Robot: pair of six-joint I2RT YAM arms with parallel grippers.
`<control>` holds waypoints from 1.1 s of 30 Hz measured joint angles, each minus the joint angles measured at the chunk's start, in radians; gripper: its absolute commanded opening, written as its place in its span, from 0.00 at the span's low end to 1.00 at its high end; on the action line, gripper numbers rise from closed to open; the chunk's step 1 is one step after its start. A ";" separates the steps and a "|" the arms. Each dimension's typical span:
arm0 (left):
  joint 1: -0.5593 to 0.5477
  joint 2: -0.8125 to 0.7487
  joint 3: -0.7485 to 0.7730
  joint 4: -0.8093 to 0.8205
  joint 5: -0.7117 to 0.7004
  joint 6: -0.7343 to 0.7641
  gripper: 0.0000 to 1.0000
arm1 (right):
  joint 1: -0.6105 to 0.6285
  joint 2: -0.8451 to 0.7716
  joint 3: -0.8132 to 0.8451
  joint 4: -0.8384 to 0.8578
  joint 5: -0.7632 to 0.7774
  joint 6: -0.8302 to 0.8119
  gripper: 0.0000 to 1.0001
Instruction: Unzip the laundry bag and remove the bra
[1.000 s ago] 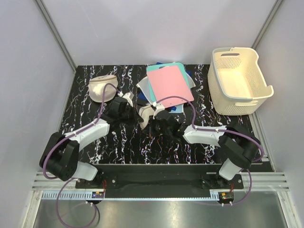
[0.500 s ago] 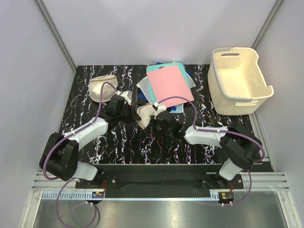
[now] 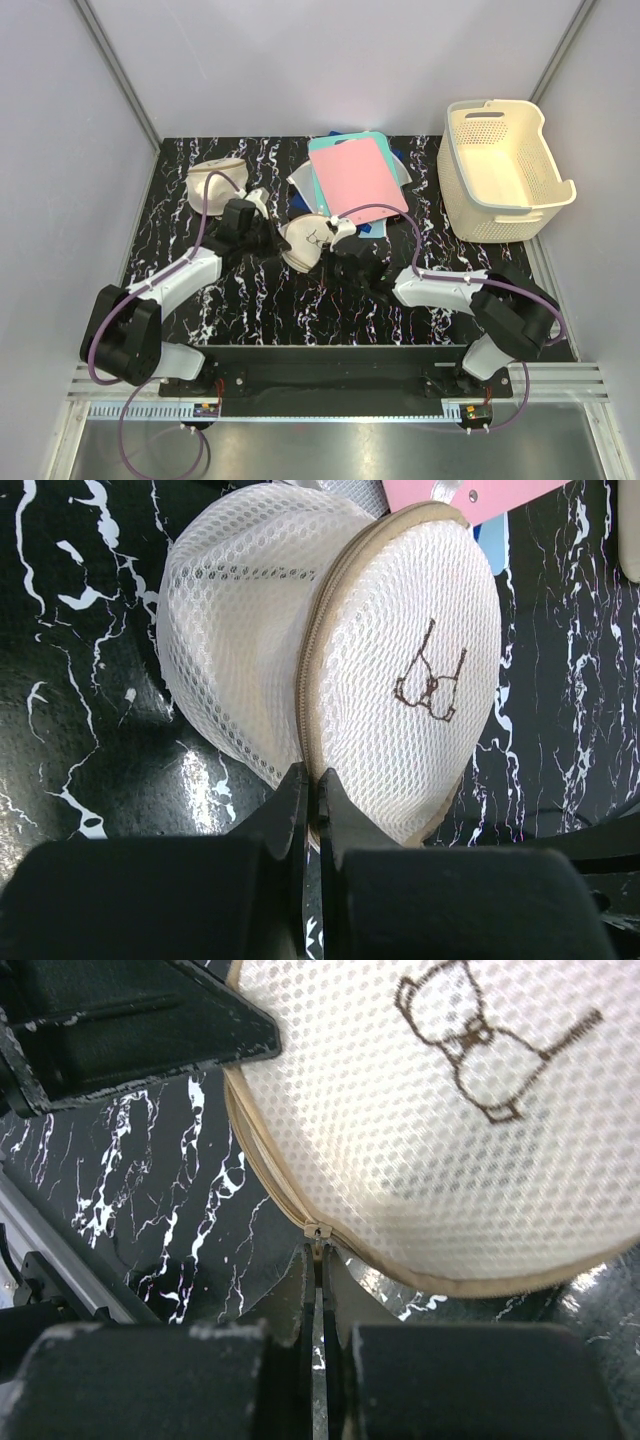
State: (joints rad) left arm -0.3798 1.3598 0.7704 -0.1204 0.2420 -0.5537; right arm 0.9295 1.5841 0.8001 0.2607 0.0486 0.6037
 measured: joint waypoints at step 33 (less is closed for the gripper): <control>0.013 0.016 0.069 0.011 -0.023 0.023 0.76 | 0.000 0.040 0.071 -0.023 -0.068 -0.013 0.00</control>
State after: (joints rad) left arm -0.3664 1.3762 0.8391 -0.1097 0.2195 -0.5304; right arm 0.9295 1.6241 0.8711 0.2379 -0.0193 0.5907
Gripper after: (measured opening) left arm 0.777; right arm 0.019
